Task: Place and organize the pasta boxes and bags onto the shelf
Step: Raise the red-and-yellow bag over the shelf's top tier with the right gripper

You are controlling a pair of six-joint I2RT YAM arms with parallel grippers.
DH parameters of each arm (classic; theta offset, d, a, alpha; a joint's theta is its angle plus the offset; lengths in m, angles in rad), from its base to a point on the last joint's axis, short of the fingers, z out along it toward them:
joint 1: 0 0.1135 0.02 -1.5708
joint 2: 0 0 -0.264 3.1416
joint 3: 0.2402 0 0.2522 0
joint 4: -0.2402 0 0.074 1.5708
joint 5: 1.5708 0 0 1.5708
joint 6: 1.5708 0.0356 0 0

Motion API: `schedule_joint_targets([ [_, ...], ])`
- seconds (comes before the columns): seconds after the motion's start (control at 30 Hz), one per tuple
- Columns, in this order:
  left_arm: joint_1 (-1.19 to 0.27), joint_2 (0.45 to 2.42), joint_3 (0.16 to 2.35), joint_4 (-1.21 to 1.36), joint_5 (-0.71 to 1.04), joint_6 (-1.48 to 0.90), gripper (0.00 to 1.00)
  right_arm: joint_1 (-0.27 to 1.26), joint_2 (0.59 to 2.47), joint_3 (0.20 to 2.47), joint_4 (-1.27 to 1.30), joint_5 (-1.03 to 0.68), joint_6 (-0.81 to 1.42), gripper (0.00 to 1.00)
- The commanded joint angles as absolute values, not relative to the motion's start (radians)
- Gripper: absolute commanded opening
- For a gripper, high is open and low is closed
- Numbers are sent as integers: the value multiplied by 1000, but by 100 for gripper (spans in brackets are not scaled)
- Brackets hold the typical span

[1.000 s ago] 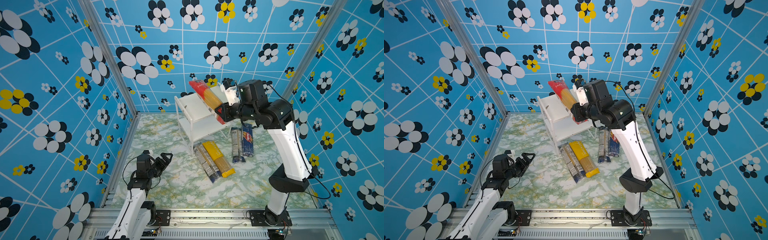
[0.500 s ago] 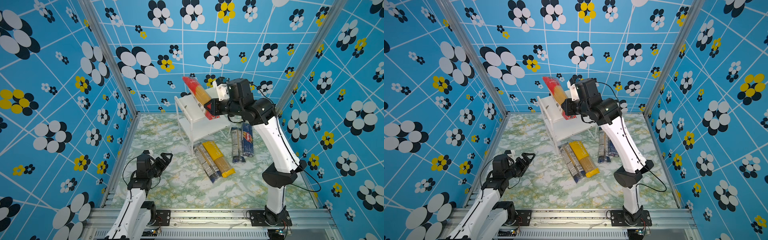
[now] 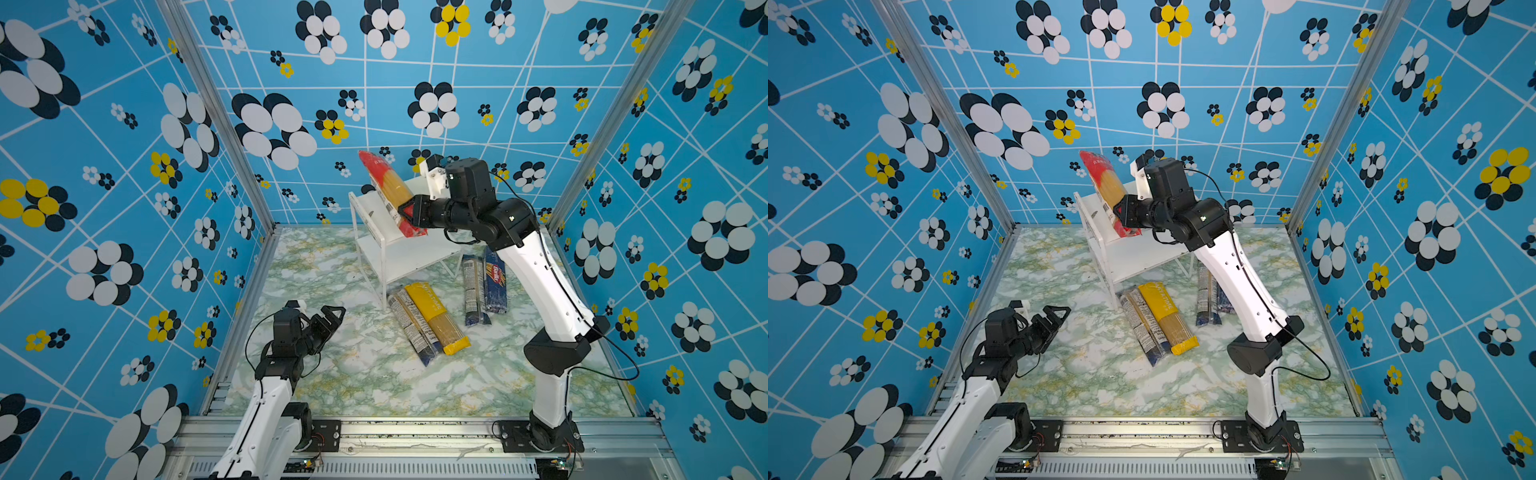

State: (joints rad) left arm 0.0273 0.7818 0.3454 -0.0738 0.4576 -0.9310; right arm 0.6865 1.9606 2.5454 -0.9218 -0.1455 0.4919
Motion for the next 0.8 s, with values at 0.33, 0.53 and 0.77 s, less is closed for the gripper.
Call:
schedule_joint_targets([
  [0.33,39,777,348,-55,472,-913,99,682,1961,2550,-703,-195,524,0],
  [0.53,40,778,346,-54,472,-913,99,682,1980,2551,-695,-209,531,0],
  [0.77,40,779,349,-56,473,-911,99,682,1996,2549,-701,-213,529,0],
])
